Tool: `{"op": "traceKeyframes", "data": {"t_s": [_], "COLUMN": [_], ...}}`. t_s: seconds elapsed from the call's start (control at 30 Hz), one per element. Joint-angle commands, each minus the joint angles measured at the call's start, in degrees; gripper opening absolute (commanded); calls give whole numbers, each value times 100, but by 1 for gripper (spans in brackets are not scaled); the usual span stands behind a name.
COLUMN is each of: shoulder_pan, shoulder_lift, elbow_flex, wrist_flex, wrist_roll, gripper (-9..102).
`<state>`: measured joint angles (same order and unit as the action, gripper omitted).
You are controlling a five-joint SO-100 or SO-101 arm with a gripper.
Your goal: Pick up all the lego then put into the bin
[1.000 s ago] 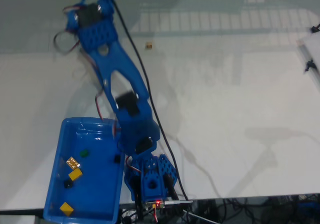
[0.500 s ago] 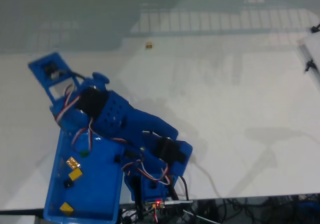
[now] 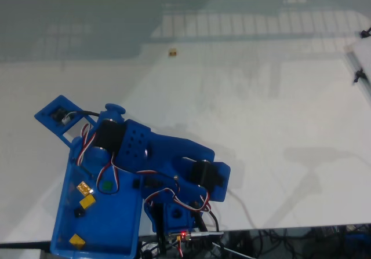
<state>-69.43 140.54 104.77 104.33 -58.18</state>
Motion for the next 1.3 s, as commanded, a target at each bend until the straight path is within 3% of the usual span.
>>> {"op": "traceKeyframes", "data": {"t_s": [0.0,0.13,0.4,0.47,0.63,1.03,1.27], "shoulder_pan": [105,703,4447,5080,6284,7233,7392], "shoulder_lift": [18,-281,-2698,-3419,-5247,-8200,-8815], "elbow_flex": [-79,-571,-2672,-3111,-4342,-6539,-6776], "wrist_flex": [44,9,-1441,-1591,-1925,-2338,-2452], "wrist_roll": [-44,88,1178,1248,2522,4166,4667], "gripper": [32,33,41,42,42,37,29]}}
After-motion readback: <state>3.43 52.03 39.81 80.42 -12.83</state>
